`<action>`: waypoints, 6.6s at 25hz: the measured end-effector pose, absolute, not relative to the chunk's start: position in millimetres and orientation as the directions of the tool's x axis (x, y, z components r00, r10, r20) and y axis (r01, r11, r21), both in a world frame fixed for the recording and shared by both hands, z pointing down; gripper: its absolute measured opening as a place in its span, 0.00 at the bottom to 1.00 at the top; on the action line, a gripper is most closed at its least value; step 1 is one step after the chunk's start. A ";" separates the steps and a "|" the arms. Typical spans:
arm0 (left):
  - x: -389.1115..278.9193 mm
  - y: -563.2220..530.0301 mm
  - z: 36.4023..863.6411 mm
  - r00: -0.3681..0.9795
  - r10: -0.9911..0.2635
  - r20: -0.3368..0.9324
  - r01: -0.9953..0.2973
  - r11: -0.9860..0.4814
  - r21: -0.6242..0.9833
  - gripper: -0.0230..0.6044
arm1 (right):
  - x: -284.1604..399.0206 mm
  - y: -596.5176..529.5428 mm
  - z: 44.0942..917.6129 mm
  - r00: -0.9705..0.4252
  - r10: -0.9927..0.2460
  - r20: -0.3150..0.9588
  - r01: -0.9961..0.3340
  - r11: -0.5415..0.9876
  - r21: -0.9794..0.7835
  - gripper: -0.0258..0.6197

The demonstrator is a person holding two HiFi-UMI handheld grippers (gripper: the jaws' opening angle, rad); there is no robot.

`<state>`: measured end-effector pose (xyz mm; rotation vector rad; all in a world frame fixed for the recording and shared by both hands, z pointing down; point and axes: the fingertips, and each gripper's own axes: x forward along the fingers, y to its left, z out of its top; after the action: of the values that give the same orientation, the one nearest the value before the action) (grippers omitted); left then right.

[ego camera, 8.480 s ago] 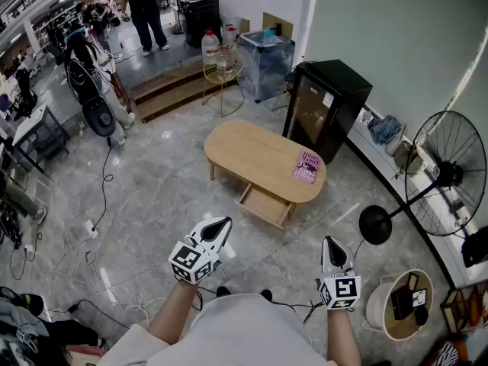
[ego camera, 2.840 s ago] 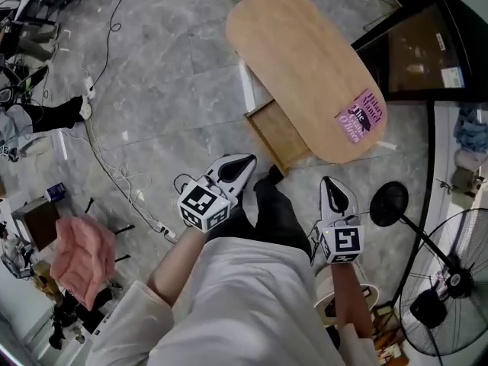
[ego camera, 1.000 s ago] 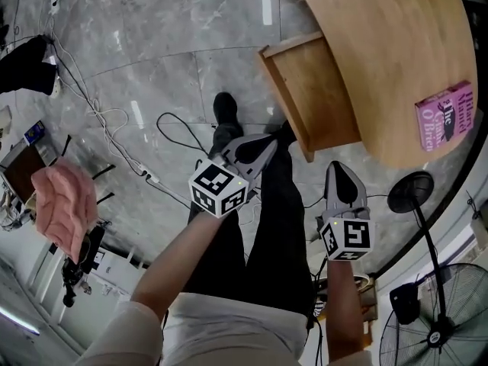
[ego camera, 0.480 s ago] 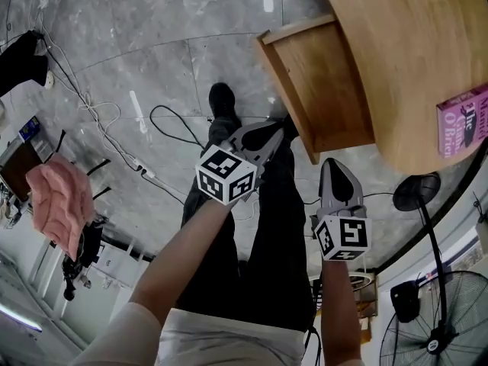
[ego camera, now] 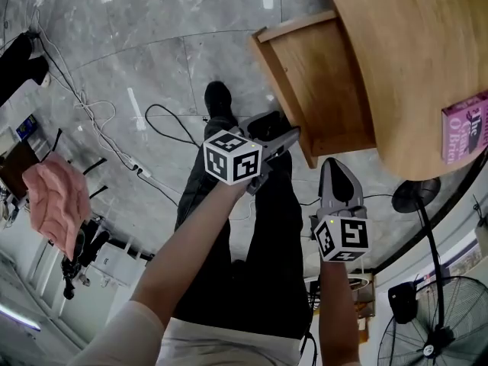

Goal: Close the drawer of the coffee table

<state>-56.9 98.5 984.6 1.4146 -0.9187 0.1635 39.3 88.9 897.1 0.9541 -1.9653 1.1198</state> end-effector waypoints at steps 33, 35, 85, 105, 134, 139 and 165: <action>-40.4 56.7 1003.3 0.606 -0.525 0.598 -0.426 0.421 0.801 0.83 | 61.8 97.4 901.4 -0.517 -0.298 0.803 -0.851 0.282 -0.443 0.06; -39.5 54.9 1001.3 0.604 -0.525 0.599 -0.422 0.426 0.800 0.84 | 66.4 96.0 898.2 -0.514 -0.307 0.801 -0.854 0.274 -0.443 0.06; 51.2 -28.3 961.3 0.688 -0.488 0.537 -0.442 0.305 0.843 0.87 | 115.6 104.4 890.9 -0.580 -0.383 0.720 -0.811 0.189 -0.553 0.06; 101.0 -71.5 960.2 0.741 -0.481 0.470 -0.450 0.165 0.878 0.87 | 137.6 101.3 906.6 -0.554 -0.410 0.725 -0.823 0.138 -0.550 0.06; 76.6 -44.8 949.5 0.770 -0.339 0.540 -0.586 -0.044 0.809 0.86 | 134.1 98.3 876.1 -0.505 -0.454 0.734 -0.854 0.142 -0.500 0.06; 60.0 -28.6 915.8 0.770 -0.302 0.562 -0.615 -0.120 0.779 0.86 | 122.5 90.0 844.8 -0.507 -0.465 0.726 -0.857 0.181 -0.483 0.06; 54.1 -32.2 483.7 0.804 -0.469 0.366 -0.581 -0.486 0.652 0.67 | 153.0 50.1 511.0 -0.504 -0.603 0.619 -0.863 0.387 -0.326 0.06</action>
<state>54.1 -32.2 483.7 2.1695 -0.7715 0.1749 153.0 50.1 511.0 1.2657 -2.2501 0.8839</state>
